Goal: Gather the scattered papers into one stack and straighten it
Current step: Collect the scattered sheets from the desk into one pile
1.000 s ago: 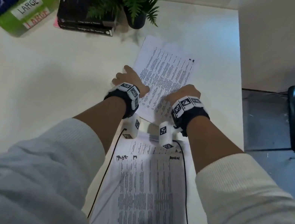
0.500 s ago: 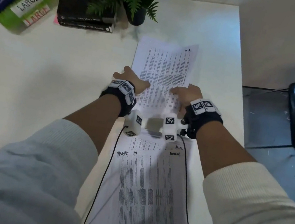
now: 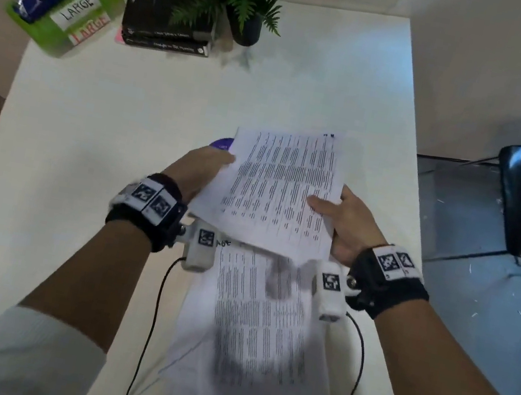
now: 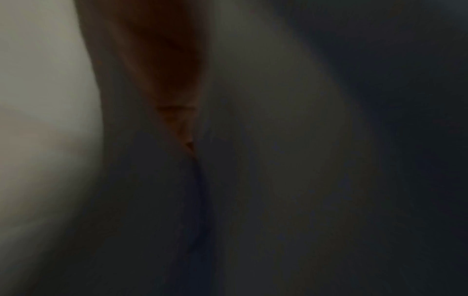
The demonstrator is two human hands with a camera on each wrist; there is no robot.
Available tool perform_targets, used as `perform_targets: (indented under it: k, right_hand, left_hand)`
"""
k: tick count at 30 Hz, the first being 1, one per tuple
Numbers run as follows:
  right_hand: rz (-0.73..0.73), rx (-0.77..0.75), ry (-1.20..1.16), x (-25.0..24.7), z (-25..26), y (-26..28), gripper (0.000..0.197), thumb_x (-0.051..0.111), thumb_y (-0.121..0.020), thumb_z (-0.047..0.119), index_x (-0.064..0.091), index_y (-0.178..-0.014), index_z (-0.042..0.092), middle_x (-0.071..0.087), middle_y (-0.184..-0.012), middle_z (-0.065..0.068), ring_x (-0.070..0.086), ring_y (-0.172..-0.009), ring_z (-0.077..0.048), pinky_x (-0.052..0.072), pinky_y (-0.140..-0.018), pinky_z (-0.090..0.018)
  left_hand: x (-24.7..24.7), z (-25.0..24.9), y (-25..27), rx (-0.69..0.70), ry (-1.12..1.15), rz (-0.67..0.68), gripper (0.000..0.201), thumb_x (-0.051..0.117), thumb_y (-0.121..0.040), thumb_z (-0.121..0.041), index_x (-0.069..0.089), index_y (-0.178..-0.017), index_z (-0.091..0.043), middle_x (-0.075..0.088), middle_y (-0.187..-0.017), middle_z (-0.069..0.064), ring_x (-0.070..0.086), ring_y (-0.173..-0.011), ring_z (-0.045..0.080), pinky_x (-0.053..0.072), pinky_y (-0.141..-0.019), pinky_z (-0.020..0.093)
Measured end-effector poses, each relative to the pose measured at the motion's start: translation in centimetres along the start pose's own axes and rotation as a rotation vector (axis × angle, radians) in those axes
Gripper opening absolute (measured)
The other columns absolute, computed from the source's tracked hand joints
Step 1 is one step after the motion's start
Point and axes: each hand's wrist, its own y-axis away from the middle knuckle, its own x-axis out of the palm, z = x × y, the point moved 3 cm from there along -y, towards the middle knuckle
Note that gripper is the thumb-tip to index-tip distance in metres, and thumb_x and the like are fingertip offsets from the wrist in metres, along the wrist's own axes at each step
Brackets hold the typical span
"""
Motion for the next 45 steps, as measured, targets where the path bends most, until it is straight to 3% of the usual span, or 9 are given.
perform_targets:
  k: [6, 9, 12, 15, 23, 30, 34, 37, 45]
  right_hand:
    - [0.033, -0.092, 0.623, -2.4, -5.1, 6.3, 0.035, 0.075, -0.085, 0.008, 0.064, -0.115, 0.022, 0.071, -0.105, 0.012, 0.068, -0.091, 0.000, 0.051, -0.082, -0.023]
    - [0.004, -0.051, 0.929, -3.0, -6.8, 8.6, 0.022, 0.075, -0.087, 0.018, 0.057, -0.095, 0.028, 0.060, -0.092, 0.020, 0.061, -0.090, -0.006, 0.043, -0.076, -0.021]
    - [-0.062, 0.009, 1.095, -4.0, -9.2, 9.4, 0.036, 0.074, -0.086, 0.029, 0.056, -0.116, 0.018, 0.056, -0.104, 0.008, 0.055, -0.099, -0.017, 0.041, -0.085, -0.026]
    - [-0.208, 0.013, 1.159, -4.7, -10.7, 9.5, 0.044, 0.076, -0.081, 0.044, 0.055, -0.105, 0.013, 0.057, -0.094, -0.001, 0.055, -0.088, -0.021, 0.043, -0.070, -0.029]
    - [-0.399, 0.117, 0.956, -3.8, -11.9, 8.2, 0.083, 0.081, -0.066, 0.061, 0.048, -0.121, 0.009, 0.058, -0.110, -0.006, 0.058, -0.095, -0.023, 0.053, -0.076, -0.035]
    - [-0.412, 0.131, 1.040, -2.2, -11.5, 7.1, 0.056, 0.079, -0.071, 0.056, 0.051, -0.088, 0.011, 0.052, -0.073, -0.001, 0.046, -0.058, -0.013, 0.033, -0.045, -0.024]
    - [-0.410, 0.226, 1.013, -1.6, -12.3, 6.7, 0.078, 0.078, -0.073, 0.051, 0.043, -0.129, 0.009, 0.054, -0.121, -0.012, 0.058, -0.093, -0.023, 0.048, -0.064, -0.028]
    - [-0.447, 0.253, 0.954, -0.9, -11.9, 6.5, 0.086, 0.083, -0.072, 0.045, 0.038, -0.133, 0.006, 0.055, -0.124, -0.014, 0.062, -0.102, -0.028, 0.053, -0.071, -0.032]
    - [-0.447, 0.283, 0.778, -1.3, -12.1, 5.6, 0.057, 0.086, -0.067, 0.044, 0.054, -0.094, 0.006, 0.059, -0.072, -0.006, 0.057, -0.057, -0.020, 0.042, -0.049, -0.024]
  left_hand:
    - [2.2, 7.2, 6.1, 0.041, 0.077, 0.023, 0.068, 0.066, -0.073, -0.006, 0.048, -0.138, -0.018, 0.070, -0.105, 0.009, 0.067, -0.091, 0.024, 0.057, -0.083, 0.041]
    - [3.8, 9.8, 8.8, 0.106, -0.020, 0.043, 0.036, 0.063, -0.077, -0.001, 0.065, -0.110, -0.015, 0.073, -0.085, 0.002, 0.065, -0.070, 0.015, 0.051, -0.065, 0.028]
    - [4.8, 12.1, 10.2, 0.136, -0.272, -0.083, 0.007, 0.066, -0.080, -0.014, 0.060, -0.083, -0.016, 0.062, -0.077, -0.004, 0.057, -0.074, 0.018, 0.042, -0.065, 0.026]
    - [5.4, 13.9, 10.5, 0.076, -0.544, -0.189, 0.029, 0.064, -0.084, -0.029, 0.057, -0.110, -0.019, 0.052, -0.117, 0.009, 0.047, -0.111, 0.030, 0.037, -0.088, 0.032]
    - [7.4, 14.3, 10.6, -0.093, -0.351, -0.148, 0.104, 0.071, -0.082, -0.045, 0.002, -0.156, -0.023, 0.032, -0.149, 0.024, 0.038, -0.135, 0.042, 0.036, -0.111, 0.048]
    - [7.1, 13.3, 9.6, -0.125, -0.421, -0.097, 0.098, 0.067, -0.079, -0.048, 0.009, -0.155, -0.026, 0.038, -0.147, 0.019, 0.047, -0.128, 0.041, 0.046, -0.103, 0.049]
    - [7.0, 13.2, 9.3, -0.136, -0.397, -0.123, 0.108, 0.069, -0.080, -0.046, -0.006, -0.156, -0.028, 0.040, -0.150, 0.018, 0.048, -0.129, 0.038, 0.045, -0.104, 0.047]
    - [6.3, 12.9, 9.0, -0.201, -0.333, -0.157, 0.110, 0.069, -0.081, -0.046, -0.009, -0.155, -0.023, 0.041, -0.149, 0.016, 0.050, -0.129, 0.037, 0.045, -0.104, 0.043]
    - [5.2, 12.4, 7.6, -0.371, -0.360, -0.137, 0.111, 0.077, -0.067, -0.054, 0.018, -0.149, -0.008, 0.043, -0.143, 0.020, 0.050, -0.124, 0.039, 0.045, -0.103, 0.050]
